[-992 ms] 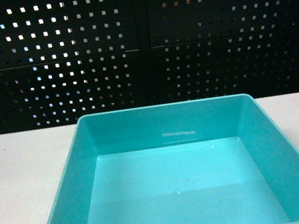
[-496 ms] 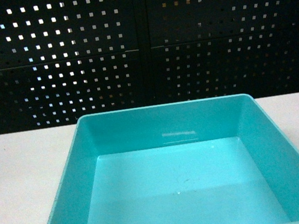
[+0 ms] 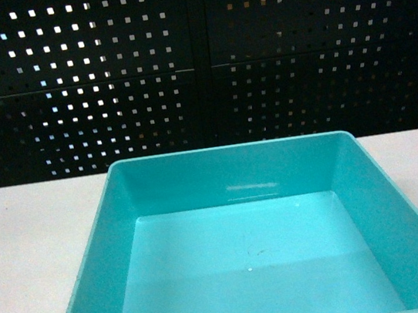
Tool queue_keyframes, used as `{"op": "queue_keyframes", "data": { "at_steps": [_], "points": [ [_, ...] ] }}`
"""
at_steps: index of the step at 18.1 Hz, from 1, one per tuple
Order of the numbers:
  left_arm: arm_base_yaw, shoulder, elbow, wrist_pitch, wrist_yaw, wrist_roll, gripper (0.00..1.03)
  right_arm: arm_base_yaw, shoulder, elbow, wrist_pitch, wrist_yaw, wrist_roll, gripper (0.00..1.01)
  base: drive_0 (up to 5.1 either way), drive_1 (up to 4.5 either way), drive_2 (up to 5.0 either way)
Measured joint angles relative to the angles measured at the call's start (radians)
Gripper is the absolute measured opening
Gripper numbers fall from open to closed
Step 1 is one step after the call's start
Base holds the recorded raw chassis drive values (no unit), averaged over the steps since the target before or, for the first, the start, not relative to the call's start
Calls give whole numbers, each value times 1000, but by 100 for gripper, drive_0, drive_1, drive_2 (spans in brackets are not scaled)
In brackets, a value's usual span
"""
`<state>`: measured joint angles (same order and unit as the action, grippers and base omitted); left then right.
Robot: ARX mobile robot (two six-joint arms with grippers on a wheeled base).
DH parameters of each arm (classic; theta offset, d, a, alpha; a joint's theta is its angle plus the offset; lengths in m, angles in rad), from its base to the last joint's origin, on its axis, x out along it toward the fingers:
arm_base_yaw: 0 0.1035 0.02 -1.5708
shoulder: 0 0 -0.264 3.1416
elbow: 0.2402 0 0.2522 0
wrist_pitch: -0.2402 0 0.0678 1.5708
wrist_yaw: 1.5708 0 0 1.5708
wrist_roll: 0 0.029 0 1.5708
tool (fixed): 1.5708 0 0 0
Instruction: Stack blue boxes stably on right
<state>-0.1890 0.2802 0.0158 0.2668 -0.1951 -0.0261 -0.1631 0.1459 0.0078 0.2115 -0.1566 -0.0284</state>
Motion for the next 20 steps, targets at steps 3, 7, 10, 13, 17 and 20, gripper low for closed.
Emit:
{"op": "queue_keyframes", "data": {
  "at_steps": [3, 7, 10, 13, 17, 20],
  "points": [
    [-3, 97, 1, 93, -1, 0, 98, -39, 86, 3, 83, -43, 2, 98, 0, 0, 0],
    [0, 189, 5, 161, 10, 3, 98, -34, 194, 6, 169, -68, 1, 98, 0, 0, 0],
    [6, 468, 147, 274, 71, 36, 98, 23, 481, 77, 303, -96, -7, 98, 0, 0, 0],
    [30, 713, 322, 257, 116, 53, 98, 142, 783, 243, 391, -45, -78, 98, 0, 0, 0],
    [38, 895, 487, 122, 144, 91, 98, 199, 996, 389, 365, 21, -124, 98, 0, 0, 0],
    [44, 1004, 597, 52, 142, 113, 98, 233, 1112, 507, 327, 31, -156, 98, 0, 0, 0]
  ]
}}
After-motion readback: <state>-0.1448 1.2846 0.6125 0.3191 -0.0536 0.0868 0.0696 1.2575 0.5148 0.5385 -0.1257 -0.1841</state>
